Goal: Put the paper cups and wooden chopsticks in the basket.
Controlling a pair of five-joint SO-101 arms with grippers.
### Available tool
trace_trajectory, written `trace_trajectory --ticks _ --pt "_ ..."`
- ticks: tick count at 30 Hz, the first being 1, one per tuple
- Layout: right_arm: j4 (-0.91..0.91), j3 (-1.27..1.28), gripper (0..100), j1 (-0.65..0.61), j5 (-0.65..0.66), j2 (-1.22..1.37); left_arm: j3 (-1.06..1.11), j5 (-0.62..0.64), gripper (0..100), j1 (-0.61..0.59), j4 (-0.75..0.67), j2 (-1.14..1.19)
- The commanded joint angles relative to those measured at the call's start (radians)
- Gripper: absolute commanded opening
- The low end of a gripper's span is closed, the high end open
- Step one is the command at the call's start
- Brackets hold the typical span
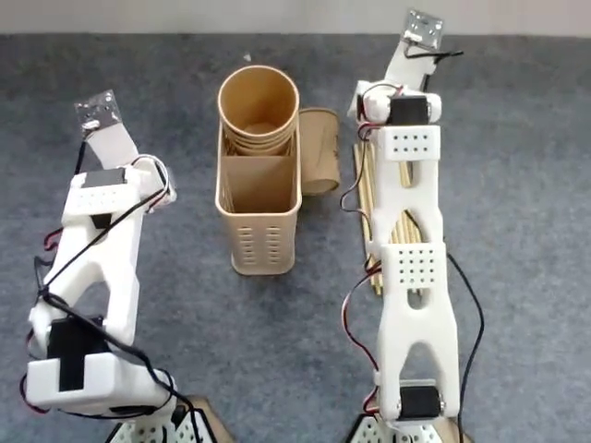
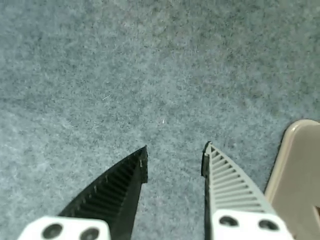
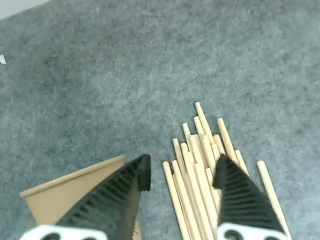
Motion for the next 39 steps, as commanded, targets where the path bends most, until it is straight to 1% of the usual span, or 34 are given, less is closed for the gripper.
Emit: trace_trajectory --ticks 1,2,6,7,8,11,12,14,16,18,20,23,26,28,30,34,37,39 --pt "0.038 -0.058 4.3 0.002 -0.009 -0.016 -0.005 0.003 20 0.013 -0.014 -0.004" --pt "0.079 -0.058 0.4 0.002 -0.009 -0.016 -0.005 0.003 20 0.013 -0.014 -0.004" --pt "0.254 -0.065 3.8 0.025 -0.002 -0.016 -0.005 0.003 20 0.012 -0.012 -0.004" --pt "0.3 -0.065 3.8 0.045 0.029 -0.024 -0.005 0.003 20 0.008 -0.011 -0.004" --pt "0.343 -0.068 3.8 0.068 0.089 -0.028 -0.005 -0.005 20 0.008 -0.011 -0.004" --pt "0.36 -0.108 3.7 0.162 0.331 -0.051 -0.01 -0.097 20 0.005 -0.008 -0.015" --pt "0.36 -0.119 3.7 0.202 0.384 -0.065 -0.015 -0.104 20 0.004 -0.005 -0.018" --pt "0.361 -0.124 3.7 0.283 0.382 -0.113 -0.045 -0.084 20 -0.021 0.04 -0.044" --pt "0.361 -0.12 3.7 0.361 0.371 -0.197 -0.099 -0.083 20 -0.056 0.121 -0.09" --pt "0.363 -0.074 3.7 0.417 0.407 -0.291 -0.154 -0.083 20 -0.081 0.203 -0.142" --pt "0.363 0.074 3.7 0.438 0.456 -0.395 -0.186 -0.083 20 -0.082 0.269 -0.193" --pt "0.361 0.45 3.7 0.433 0.551 -0.582 -0.159 -0.081 20 -0.033 0.325 -0.246" --pt "0.346 0.825 3.7 0.407 0.628 -0.743 -0.061 -0.081 20 0.025 0.33 -0.26" --pt "0.254 1.043 3.7 0.406 0.66 -0.819 0.004 -0.081 20 0.03 0.327 -0.26" --pt "0.114 1.222 3.8 0.406 0.667 -0.868 0.054 -0.081 20 0.027 0.272 -0.257" --pt "-0.074 1.498 3.9 0.348 0.671 -0.923 0.197 -0.08 20 0.013 0.043 -0.257" --pt "-0.151 1.575 4.1 0.283 0.664 -0.944 0.254 -0.08 20 0.001 -0.066 -0.263" --pt "-0.185 1.586 4.2 0.248 0.669 -0.946 0.257 -0.084 20 0.004 -0.081 -0.257"
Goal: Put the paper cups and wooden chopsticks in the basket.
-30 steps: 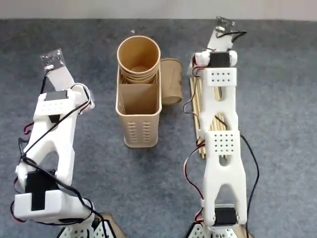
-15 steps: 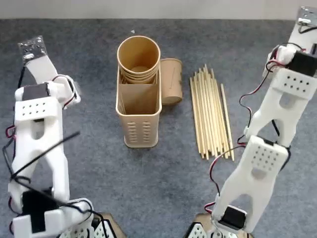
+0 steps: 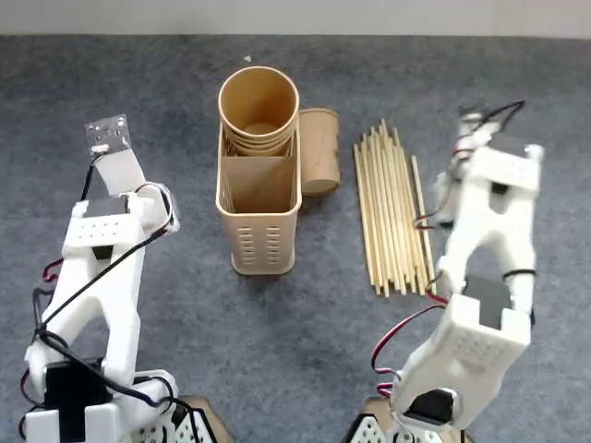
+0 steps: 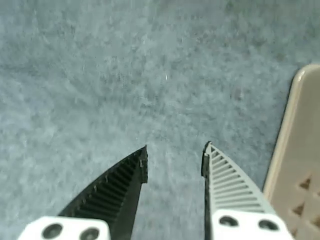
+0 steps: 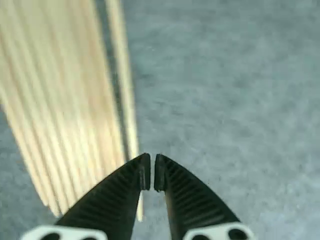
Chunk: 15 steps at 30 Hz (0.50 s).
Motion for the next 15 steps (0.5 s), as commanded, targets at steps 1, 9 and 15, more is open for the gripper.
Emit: trace_trajectory --ticks 1,9,15 --pt "-0.104 0.047 4.2 -0.096 0.014 -0.079 0.016 -0.006 20 -0.008 -0.084 -0.031" --pt "-0.274 0.13 4.3 -0.173 0.015 -0.074 0.019 -0.008 20 0.002 -0.084 -0.031" --pt "-0.44 0.295 4.3 -0.159 0.075 -0.074 0.019 -0.008 20 0.002 -0.084 -0.031"
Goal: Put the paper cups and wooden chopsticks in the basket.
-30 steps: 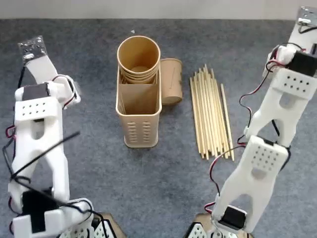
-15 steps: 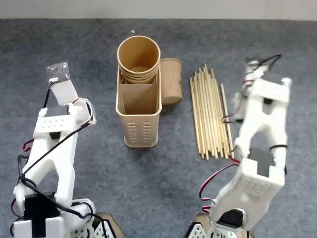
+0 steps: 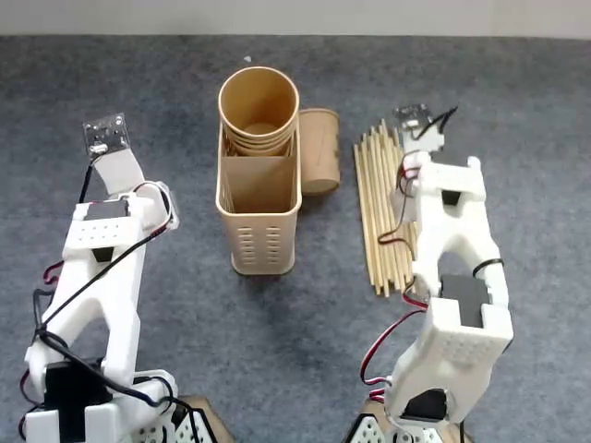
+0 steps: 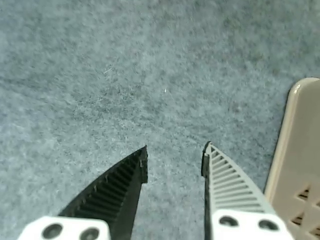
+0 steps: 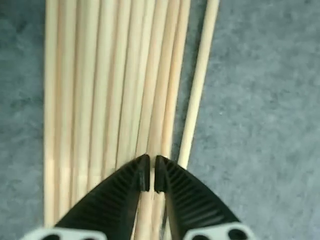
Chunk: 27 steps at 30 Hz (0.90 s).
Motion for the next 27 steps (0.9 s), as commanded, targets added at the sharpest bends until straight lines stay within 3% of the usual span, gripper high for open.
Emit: trace_trajectory --ticks 1,12,18,27 --pt "-0.097 0.073 4.3 0.007 0.035 -0.064 -0.002 -0.008 20 0.007 -0.015 -0.031" --pt "-0.105 0.087 4.3 0.012 0.075 0.045 -0.002 -0.008 20 0.007 -0.015 -0.031" --pt "-0.104 0.087 16.3 0.038 0.021 -0.036 0.002 -0.009 20 0.028 -0.015 -0.031" --pt "-0.068 0.084 16.7 0.074 0.021 -0.082 0.007 -0.009 20 0.03 -0.017 -0.031"
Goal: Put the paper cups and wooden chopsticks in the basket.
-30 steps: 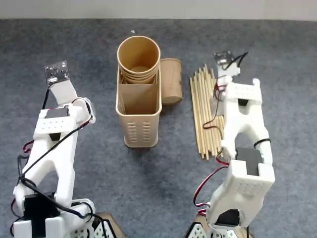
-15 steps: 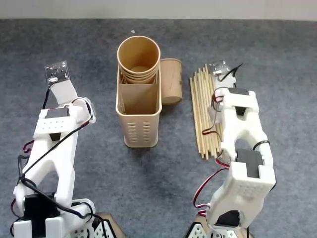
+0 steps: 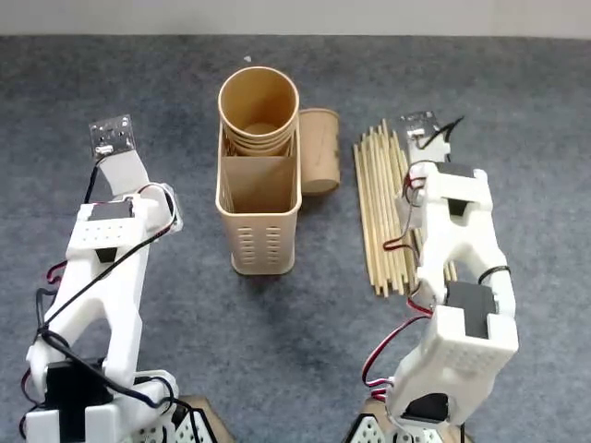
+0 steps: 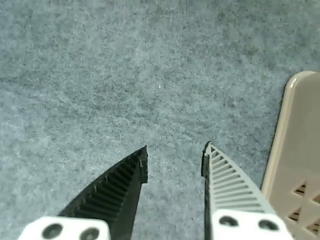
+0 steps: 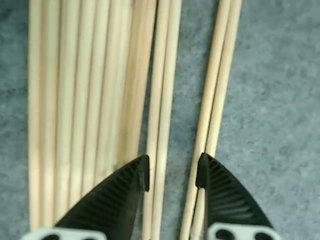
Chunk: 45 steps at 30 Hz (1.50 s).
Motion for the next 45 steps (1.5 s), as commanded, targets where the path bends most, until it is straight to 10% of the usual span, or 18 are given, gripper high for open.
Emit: trace_trajectory --ticks 1,21,45 --pt "0.002 -0.01 16.7 0.042 0.002 -0.024 -0.002 -0.009 20 0.012 -0.015 -0.03" --pt "-0.035 -0.191 0.7 0.105 0.043 0.26 -0.002 -0.009 20 0.012 -0.015 -0.03" --pt "0.73 -1.356 0.5 -0.082 -0.192 0.263 -0.002 -0.009 20 0.012 -0.015 -0.03"
